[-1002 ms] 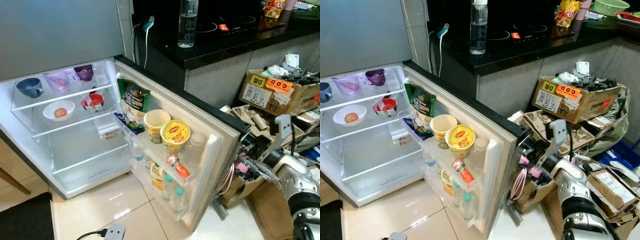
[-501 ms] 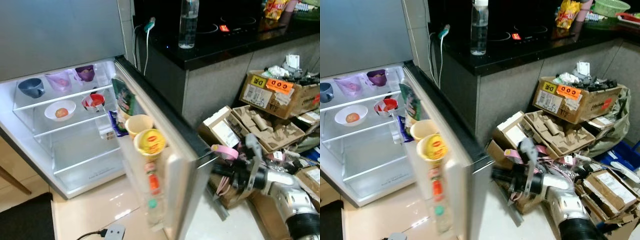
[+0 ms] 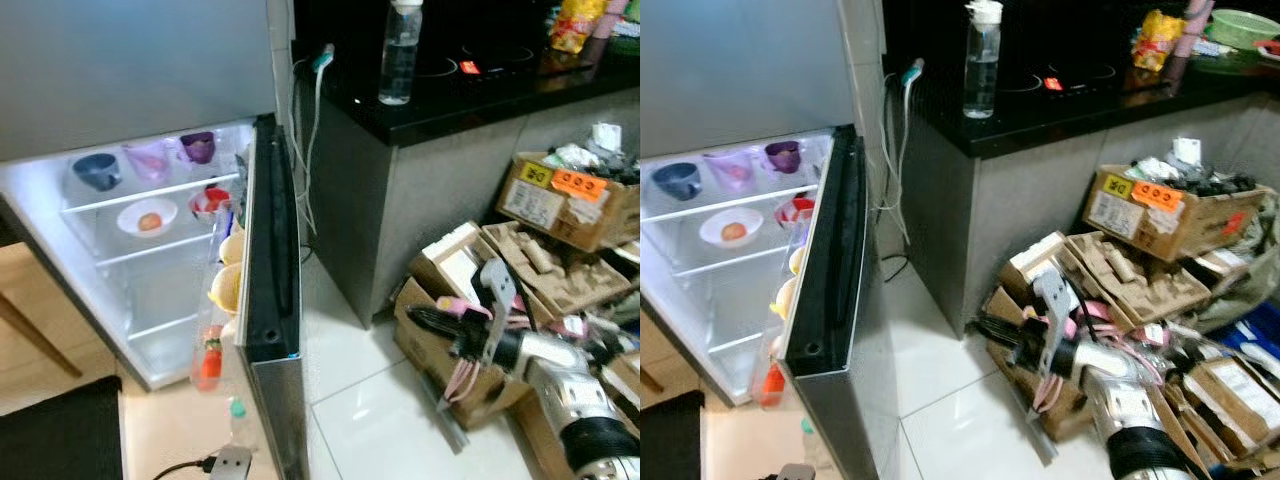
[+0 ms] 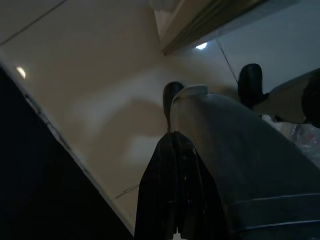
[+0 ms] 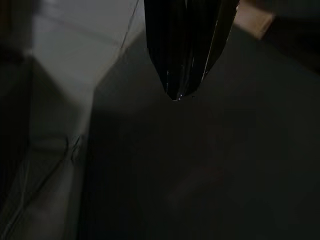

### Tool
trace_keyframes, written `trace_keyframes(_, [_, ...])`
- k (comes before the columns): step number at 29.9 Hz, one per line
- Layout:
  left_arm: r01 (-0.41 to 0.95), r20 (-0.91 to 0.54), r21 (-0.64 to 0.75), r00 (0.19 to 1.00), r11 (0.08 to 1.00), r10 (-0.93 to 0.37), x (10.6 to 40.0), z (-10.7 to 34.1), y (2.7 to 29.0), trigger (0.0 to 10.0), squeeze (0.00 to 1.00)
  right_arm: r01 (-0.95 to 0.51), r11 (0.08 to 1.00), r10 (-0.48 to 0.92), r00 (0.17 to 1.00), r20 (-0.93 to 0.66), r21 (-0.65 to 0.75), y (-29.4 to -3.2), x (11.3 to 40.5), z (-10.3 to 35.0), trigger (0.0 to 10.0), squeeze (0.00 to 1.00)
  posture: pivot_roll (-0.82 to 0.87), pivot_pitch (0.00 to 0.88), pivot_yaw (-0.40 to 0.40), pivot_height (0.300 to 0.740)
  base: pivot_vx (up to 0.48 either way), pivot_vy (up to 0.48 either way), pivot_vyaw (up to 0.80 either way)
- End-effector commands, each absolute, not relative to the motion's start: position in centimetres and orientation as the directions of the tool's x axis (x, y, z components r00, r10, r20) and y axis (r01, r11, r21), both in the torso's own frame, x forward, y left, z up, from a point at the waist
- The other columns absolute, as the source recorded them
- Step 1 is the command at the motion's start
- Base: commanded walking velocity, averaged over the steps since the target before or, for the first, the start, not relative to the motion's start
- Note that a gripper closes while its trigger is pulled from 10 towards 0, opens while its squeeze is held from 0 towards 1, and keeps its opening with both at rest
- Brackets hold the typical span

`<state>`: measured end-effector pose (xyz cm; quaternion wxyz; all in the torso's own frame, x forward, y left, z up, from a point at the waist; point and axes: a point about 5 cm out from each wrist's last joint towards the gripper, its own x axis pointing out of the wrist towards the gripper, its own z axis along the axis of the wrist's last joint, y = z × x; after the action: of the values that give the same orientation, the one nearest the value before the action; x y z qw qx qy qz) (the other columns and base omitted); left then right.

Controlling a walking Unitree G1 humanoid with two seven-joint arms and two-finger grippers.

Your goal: Restocking fridge

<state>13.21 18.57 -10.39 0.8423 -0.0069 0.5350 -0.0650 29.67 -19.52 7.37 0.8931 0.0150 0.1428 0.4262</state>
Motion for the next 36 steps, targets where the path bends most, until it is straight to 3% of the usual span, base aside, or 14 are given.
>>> trace_keyframes(1, [0.103, -0.911, -0.085, 0.394, 0.991, -0.119, 12.6, -10.6, 18.5, 10.0, 0.00, -0.733, 0.662, 0.738, 0.603, -0.304, 0.156, -19.8, 29.3, 6.2, 10.0, 0.00, -0.10, 0.000, -0.014, 0.740, 0.000, 0.000, 0.75])
trace_keyframes(7, [0.104, -0.911, -0.080, 0.397, 0.991, -0.115, 12.7, -10.6, 18.6, 10.0, 0.00, -0.642, 0.758, 0.619, 0.652, -0.439, 0.116, -21.4, 28.7, 3.5, 10.0, 0.00, -0.09, 0.000, -0.011, 0.740, 0.000, 0.000, 0.75])
trace_keyframes(23, [0.109, -0.914, -0.067, 0.392, 0.992, -0.105, 12.5, -10.6, 18.9, 10.0, 0.00, -0.516, 0.856, 0.380, 0.654, -0.654, -0.018, -23.2, 26.7, -0.3, 10.0, 0.00, -0.09, 0.000, -0.008, 0.740, 0.000, 0.000, 0.75])
trace_keyframes(36, [0.106, -0.915, -0.065, 0.390, 0.992, -0.102, 12.4, -10.6, 19.0, 10.0, 0.00, -0.452, 0.891, 0.251, 0.560, -0.789, -0.038, -24.2, 22.7, -3.9, 10.0, 0.00, -0.09, 0.000, -0.004, 0.740, 0.000, 0.000, 0.75])
